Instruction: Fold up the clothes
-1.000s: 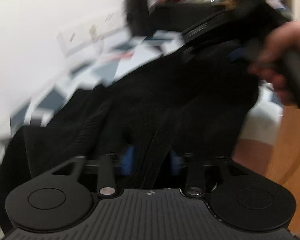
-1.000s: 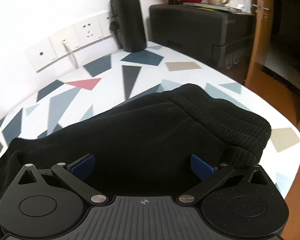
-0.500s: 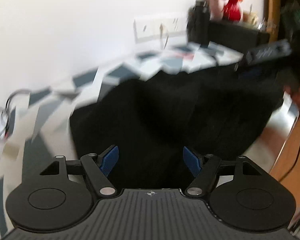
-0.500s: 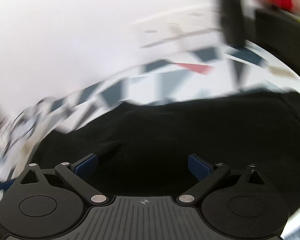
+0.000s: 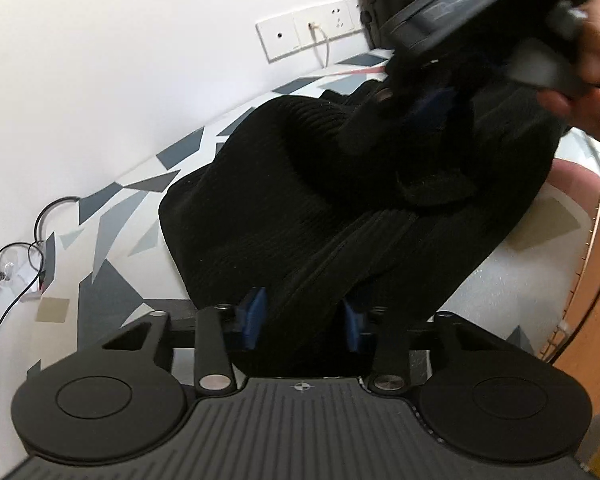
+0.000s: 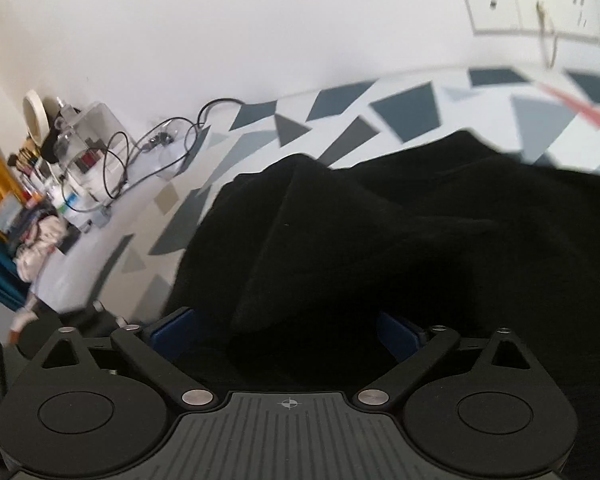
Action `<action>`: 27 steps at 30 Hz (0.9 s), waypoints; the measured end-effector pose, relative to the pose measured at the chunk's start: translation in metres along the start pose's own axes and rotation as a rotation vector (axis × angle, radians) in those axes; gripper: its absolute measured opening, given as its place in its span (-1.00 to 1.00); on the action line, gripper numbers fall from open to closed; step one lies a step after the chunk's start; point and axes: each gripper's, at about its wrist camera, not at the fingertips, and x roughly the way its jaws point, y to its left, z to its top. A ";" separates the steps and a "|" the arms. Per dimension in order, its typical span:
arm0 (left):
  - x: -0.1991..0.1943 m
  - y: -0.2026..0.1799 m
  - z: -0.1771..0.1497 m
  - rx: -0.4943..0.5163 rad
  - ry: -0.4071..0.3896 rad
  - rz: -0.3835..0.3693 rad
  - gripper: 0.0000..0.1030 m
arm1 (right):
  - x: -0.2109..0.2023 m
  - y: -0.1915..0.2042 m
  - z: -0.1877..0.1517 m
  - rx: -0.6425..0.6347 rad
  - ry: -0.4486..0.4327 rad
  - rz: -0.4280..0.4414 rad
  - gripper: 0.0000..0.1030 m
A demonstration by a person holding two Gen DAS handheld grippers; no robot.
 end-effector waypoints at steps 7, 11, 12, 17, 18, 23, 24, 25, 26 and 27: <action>-0.005 -0.006 -0.007 0.053 -0.032 0.001 -0.35 | -0.002 -0.061 0.059 0.261 -0.249 -0.124 -0.74; -0.006 -0.006 -0.006 0.040 -0.032 -0.003 -0.32 | -0.014 -0.100 0.080 0.372 -0.408 -0.313 0.02; -0.007 -0.006 -0.007 0.035 -0.034 -0.006 -0.31 | -0.020 -0.104 0.078 0.385 -0.401 -0.307 0.02; -0.007 0.003 -0.010 -0.001 -0.053 -0.043 -0.29 | -0.046 -0.118 0.056 0.400 -0.316 -0.223 0.22; -0.008 0.004 -0.010 -0.005 -0.056 -0.050 -0.28 | -0.051 -0.119 0.047 0.380 -0.280 -0.193 0.22; -0.008 0.006 -0.011 0.000 -0.059 -0.064 -0.27 | -0.045 -0.109 0.013 0.341 -0.137 -0.090 0.26; -0.007 0.006 -0.011 0.005 -0.058 -0.064 -0.27 | -0.042 -0.104 0.008 0.333 -0.131 -0.074 0.29; -0.007 0.006 -0.011 0.009 -0.057 -0.065 -0.27 | -0.038 -0.100 0.006 0.325 -0.122 -0.066 0.36; -0.007 0.006 -0.010 0.013 -0.057 -0.065 -0.26 | -0.034 -0.095 0.003 0.317 -0.113 -0.059 0.36; -0.007 0.005 -0.010 0.017 -0.056 -0.066 -0.26 | -0.029 -0.092 0.002 0.314 -0.098 -0.047 0.36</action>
